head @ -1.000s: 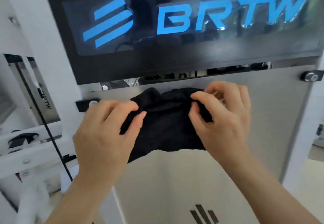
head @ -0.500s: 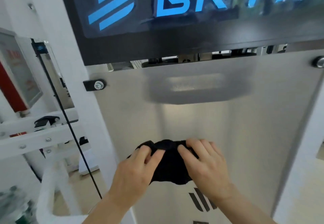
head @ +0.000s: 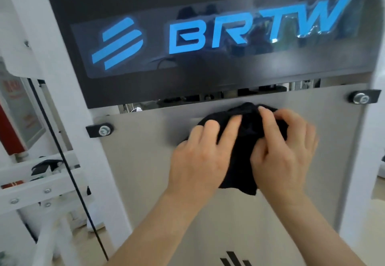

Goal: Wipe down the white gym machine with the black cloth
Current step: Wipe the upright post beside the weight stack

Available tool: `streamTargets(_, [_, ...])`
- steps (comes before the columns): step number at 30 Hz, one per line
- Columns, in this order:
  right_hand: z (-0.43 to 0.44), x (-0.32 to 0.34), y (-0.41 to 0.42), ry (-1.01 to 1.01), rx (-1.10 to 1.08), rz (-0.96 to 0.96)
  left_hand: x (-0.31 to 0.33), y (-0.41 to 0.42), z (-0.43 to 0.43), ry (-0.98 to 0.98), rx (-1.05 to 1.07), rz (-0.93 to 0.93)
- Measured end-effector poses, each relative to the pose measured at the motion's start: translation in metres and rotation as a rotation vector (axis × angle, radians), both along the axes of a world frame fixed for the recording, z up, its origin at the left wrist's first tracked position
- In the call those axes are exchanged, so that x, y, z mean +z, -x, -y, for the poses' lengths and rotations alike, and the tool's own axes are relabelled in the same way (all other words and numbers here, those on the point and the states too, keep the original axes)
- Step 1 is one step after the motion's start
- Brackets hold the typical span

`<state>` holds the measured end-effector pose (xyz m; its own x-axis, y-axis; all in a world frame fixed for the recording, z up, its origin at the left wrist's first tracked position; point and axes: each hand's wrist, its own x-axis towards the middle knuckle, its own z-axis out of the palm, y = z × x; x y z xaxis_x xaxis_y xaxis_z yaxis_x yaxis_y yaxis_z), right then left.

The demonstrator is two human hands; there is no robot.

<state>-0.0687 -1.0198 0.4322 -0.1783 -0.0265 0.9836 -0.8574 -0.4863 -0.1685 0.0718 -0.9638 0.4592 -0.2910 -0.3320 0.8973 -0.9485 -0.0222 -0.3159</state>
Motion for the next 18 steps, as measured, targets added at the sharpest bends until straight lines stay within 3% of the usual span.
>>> streamTargets(6, [-0.039,0.031,-0.124,-0.013,0.179,-0.2,-0.009,-0.083,-0.038,-0.093,0.164,-0.553])
streamTargets(8, [-0.047,0.04,-0.145,-0.013,0.202,-0.248,-0.008,-0.091,-0.043,-0.114,0.179,-0.621])
streamTargets(12, [-0.042,0.043,-0.131,0.007,0.152,-0.269,-0.003,-0.081,-0.041,-0.138,0.12,-0.619])
streamTargets(18, [-0.011,0.035,-0.022,-0.061,-0.075,-0.145,0.011,-0.007,-0.015,-0.164,-0.028,-0.303])
